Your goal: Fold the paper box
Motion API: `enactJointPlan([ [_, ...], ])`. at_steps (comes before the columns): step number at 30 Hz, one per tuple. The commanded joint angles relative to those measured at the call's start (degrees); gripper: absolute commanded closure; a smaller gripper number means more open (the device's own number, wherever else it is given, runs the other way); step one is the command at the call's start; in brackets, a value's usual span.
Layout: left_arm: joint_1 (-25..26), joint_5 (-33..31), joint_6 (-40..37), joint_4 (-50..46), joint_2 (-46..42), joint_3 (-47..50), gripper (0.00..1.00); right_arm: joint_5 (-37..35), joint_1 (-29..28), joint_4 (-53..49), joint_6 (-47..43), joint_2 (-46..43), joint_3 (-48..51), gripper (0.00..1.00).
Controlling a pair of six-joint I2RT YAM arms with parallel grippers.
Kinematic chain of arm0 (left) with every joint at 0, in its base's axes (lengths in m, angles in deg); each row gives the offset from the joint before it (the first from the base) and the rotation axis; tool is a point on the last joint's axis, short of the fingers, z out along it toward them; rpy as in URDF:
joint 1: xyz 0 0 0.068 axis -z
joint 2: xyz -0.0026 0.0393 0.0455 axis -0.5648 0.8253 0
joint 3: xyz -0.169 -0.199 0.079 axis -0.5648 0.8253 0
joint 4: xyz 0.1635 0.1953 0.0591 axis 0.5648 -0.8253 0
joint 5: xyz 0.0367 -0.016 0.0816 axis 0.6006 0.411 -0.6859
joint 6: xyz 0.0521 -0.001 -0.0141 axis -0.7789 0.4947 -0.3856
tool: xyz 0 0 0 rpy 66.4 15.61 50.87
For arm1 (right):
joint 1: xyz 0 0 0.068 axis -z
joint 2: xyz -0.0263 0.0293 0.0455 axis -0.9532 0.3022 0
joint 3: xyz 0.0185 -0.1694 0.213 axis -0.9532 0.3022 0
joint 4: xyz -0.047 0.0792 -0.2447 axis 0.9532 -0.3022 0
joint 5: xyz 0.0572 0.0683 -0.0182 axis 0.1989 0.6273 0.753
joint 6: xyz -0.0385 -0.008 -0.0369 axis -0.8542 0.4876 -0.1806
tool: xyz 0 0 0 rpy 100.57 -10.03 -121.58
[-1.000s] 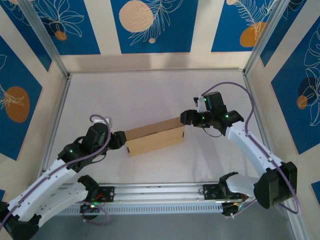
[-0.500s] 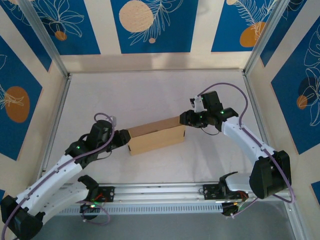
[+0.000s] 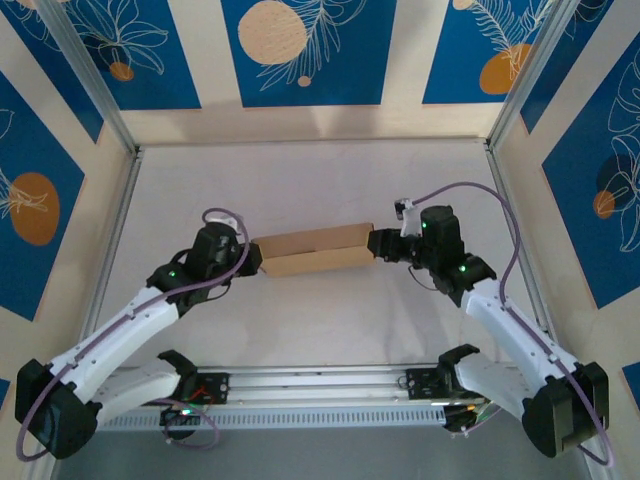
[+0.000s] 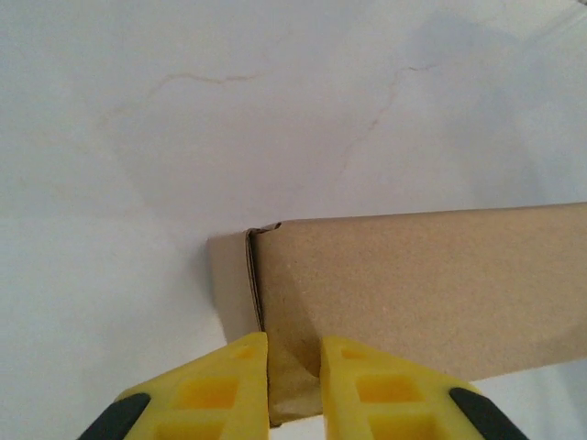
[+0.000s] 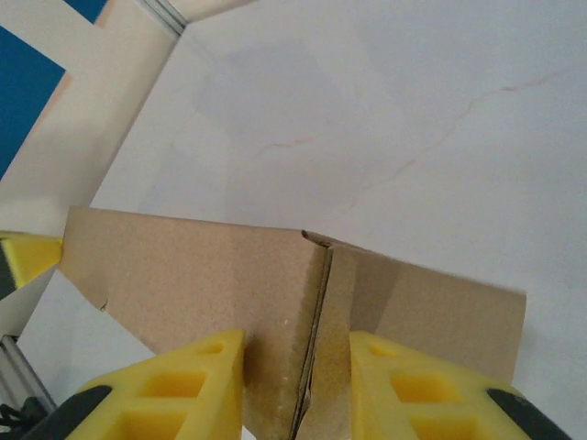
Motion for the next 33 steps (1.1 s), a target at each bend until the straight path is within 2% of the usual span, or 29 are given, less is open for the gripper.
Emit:
enactJointPlan([
  [1,2.5,2.2,-2.1,9.9,1.4,4.0,0.83,0.1,-4.6,10.4,-1.3,-2.2,6.6,0.68],
  [6,5.7,1.4,1.0,11.5,0.3,9.4,0.85,-4.3,-6.2,10.3,1.8,-7.8,14.0,0.68],
  [8,7.1,0.5,1.7,9.8,-1.5,10.5,0.84,-5.3,-6.1,7.5,3.8,-10.7,15.2,0.56],
  [10,7.8,-1.3,2.1,6.3,-4.9,11.1,0.76,-5.8,-5.9,4.8,5.7,-14.9,15.8,0.43],
  [13,7.9,-4.5,1.8,1.4,-10.4,10.7,0.65,-6.4,-5.7,2.2,6.0,-20.4,16.3,0.34],
  [15,7.5,-6.2,0.5,-0.3,-11.6,9.5,0.61,-7.3,-5.0,0.0,6.4,-20.6,15.4,0.32],
  [19,3.9,-5.9,0.4,-1.8,-4.4,4.9,0.59,-6.5,-1.1,-4.9,8.8,-12.3,11.4,0.35],
  [22,1.7,-4.5,-0.4,-1.3,4.2,1.5,0.48,-5.7,-0.1,-7.4,8.6,-0.7,7.2,0.41],
  [24,0.4,-3.3,-1.2,0.0,8.7,0.7,0.45,-5.7,0.8,-11.7,8.9,7.3,2.7,0.43],
  [28,-1.6,0.8,-0.9,5.7,15.3,2.0,0.44,-0.4,2.2,-14.8,8.6,19.4,-3.5,0.46],
  [33,-2.0,1.3,-0.2,7.7,21.9,1.9,0.45,1.9,2.7,-13.8,10.0,26.6,-5.8,0.45],
])
